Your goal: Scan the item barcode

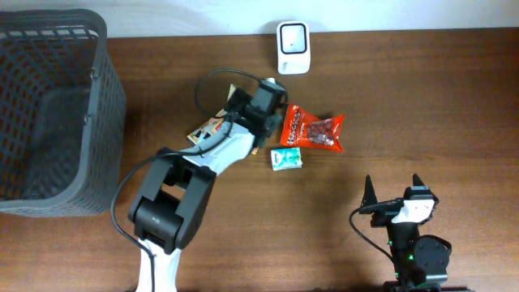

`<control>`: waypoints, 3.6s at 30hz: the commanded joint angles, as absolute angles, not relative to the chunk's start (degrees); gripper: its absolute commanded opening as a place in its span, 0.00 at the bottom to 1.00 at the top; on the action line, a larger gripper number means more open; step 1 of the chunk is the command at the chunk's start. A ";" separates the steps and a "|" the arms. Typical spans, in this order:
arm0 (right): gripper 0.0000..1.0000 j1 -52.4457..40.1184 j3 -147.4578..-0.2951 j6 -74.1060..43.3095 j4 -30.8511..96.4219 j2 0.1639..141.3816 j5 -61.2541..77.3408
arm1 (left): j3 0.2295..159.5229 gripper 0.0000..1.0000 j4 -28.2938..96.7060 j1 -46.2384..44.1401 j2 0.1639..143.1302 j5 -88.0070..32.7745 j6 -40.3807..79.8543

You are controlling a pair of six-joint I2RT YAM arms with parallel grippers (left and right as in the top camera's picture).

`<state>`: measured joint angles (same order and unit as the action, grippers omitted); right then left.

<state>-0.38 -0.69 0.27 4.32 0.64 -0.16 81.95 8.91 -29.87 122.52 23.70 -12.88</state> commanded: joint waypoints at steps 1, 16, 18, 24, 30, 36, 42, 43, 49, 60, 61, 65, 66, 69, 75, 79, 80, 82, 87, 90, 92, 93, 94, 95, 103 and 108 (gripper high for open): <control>0.98 -0.75 -0.32 0.64 4.67 0.51 -0.51 | 81.45 0.97 9.78 -27.88 124.62 18.17 -13.80; 0.98 -0.75 -0.32 0.64 4.67 0.51 -0.51 | 83.57 0.00 12.40 -27.57 122.32 18.17 -9.19; 0.98 -0.75 -0.32 0.64 4.67 0.51 -0.51 | 84.51 0.00 13.65 -27.57 119.35 18.15 -5.91; 0.98 -0.75 -0.32 0.64 4.67 0.51 -0.51 | 85.73 0.00 17.76 -27.29 106.54 4.12 2.81; 0.98 -0.75 -0.32 0.64 4.67 0.51 -0.51 | 85.73 0.00 15.73 -25.10 98.24 -15.70 15.14; 0.99 -0.75 -0.32 0.64 4.67 0.51 -0.51 | 85.54 0.00 13.54 -24.99 102.13 -31.03 26.15; 0.98 -0.75 -0.32 0.64 4.67 0.51 -0.51 | 85.54 0.00 2.74 -25.54 110.96 -46.35 34.11; 0.98 -0.75 -0.32 0.64 4.67 0.51 -0.51 | 85.54 0.00 0.97 -25.78 112.05 -47.97 34.13; 0.98 -0.75 -0.32 0.64 4.67 0.51 -0.51 | 85.54 0.02 -1.06 -26.46 116.40 -49.71 34.70; 0.98 -0.75 -0.32 0.64 4.67 0.51 -0.51 | 85.56 0.45 11.86 -26.20 118.78 -22.37 14.46; 0.98 -0.75 -0.32 0.64 4.67 0.51 -0.51 | 85.58 0.44 12.19 -26.06 118.56 -19.94 13.34; 0.98 -0.75 -0.32 0.64 4.67 0.51 -0.51 | 86.43 0.45 13.04 -24.64 115.52 -10.55 8.99; 0.98 -0.75 -0.32 0.64 4.67 0.51 -0.51 | 86.59 0.45 13.10 -24.32 114.17 -7.42 7.77; 0.98 -0.75 -0.32 0.64 4.67 0.51 -0.51 | 86.74 0.46 13.98 -24.16 109.73 -0.10 3.88; 0.98 -0.75 -0.32 0.64 4.67 0.51 -0.51 | 86.74 0.52 18.63 -24.38 102.98 -6.33 2.92; 0.98 -0.75 -0.32 0.64 4.67 0.51 -0.51 | 86.74 0.58 22.63 -24.36 99.07 -6.59 -0.16; 0.98 -0.75 -0.32 0.64 4.67 0.51 -0.51 | 86.74 0.58 24.25 -24.21 98.06 -6.55 -0.99; 0.98 -0.75 -0.32 0.64 4.67 0.51 -0.51 | 86.74 0.55 27.44 -23.81 96.62 -6.22 -0.91; 0.98 -0.75 -0.32 0.64 4.67 0.51 -0.51 | 86.74 0.58 36.34 -22.70 96.82 -10.07 0.82; 0.98 -0.75 -0.32 0.64 4.67 0.51 -0.51 | 86.72 0.73 39.11 -22.83 97.54 -16.75 0.51; 0.98 -0.75 -0.32 0.64 4.67 0.51 -0.51 | 86.72 0.82 38.72 -23.05 98.00 -17.28 0.34; 0.98 -0.75 -0.32 0.64 4.67 0.51 -0.51 | 86.72 0.86 37.91 -23.09 98.41 -16.27 0.34; 0.98 -0.75 -0.32 0.64 4.67 0.51 -0.51 | 86.72 0.86 36.75 -23.09 98.98 -15.16 0.38; 0.98 -0.75 -0.32 0.64 4.67 0.51 -0.54 | 86.72 0.86 35.70 -23.07 99.59 -14.76 0.40; 0.98 -0.75 -0.32 0.64 4.67 0.51 -0.51 | 86.72 0.99 27.90 -20.95 110.45 -15.55 12.67; 0.98 -0.75 -0.32 0.64 4.67 0.51 -0.51 | 86.72 0.99 22.20 -20.82 115.74 -17.63 16.73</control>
